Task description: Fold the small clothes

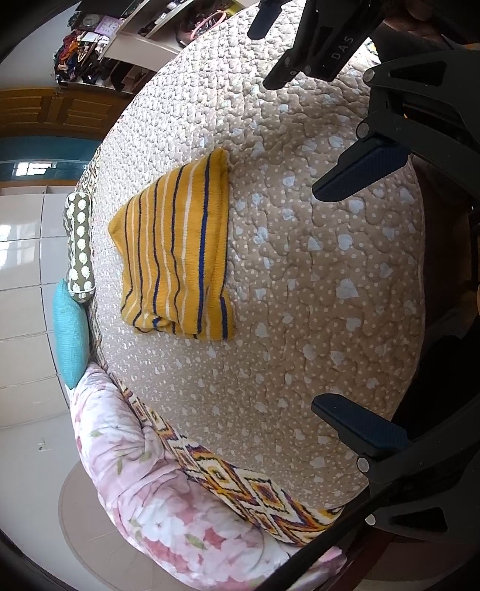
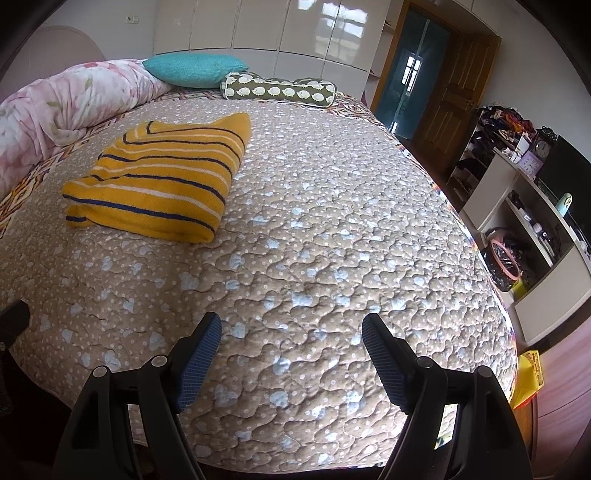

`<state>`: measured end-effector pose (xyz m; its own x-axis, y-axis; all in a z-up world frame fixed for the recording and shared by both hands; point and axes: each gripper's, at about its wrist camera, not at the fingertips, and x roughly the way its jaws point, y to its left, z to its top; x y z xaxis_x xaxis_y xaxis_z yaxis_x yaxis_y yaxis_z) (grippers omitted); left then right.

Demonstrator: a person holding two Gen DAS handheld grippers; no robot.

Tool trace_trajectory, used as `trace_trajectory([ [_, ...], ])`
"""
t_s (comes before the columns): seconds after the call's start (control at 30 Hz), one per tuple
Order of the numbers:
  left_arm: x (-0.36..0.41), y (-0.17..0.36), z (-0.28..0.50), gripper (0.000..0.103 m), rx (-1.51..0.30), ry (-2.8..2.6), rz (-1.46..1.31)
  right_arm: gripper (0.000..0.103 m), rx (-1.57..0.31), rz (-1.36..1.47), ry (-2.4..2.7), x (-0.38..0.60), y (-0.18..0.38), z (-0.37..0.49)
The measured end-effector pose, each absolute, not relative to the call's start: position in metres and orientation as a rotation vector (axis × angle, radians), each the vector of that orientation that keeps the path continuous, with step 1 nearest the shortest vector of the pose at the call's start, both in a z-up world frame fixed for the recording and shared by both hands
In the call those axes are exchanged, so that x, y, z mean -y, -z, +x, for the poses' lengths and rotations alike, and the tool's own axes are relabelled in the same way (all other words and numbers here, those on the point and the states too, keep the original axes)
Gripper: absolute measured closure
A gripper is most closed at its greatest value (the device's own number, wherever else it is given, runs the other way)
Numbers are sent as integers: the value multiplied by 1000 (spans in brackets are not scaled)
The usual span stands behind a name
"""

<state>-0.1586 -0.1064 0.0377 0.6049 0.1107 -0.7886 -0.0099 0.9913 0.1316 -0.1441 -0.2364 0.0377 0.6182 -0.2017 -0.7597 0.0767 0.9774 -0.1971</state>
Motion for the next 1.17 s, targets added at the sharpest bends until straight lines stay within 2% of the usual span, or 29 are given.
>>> trace_trajectory([
  [0.9, 83, -19, -147, 0, -992, -96, 39, 20, -879, -155, 70, 217, -38, -141],
  [1.17, 73, -2, -128, 0, -1052, -70, 13, 20, -920, -115, -5, 213, -23, -124],
])
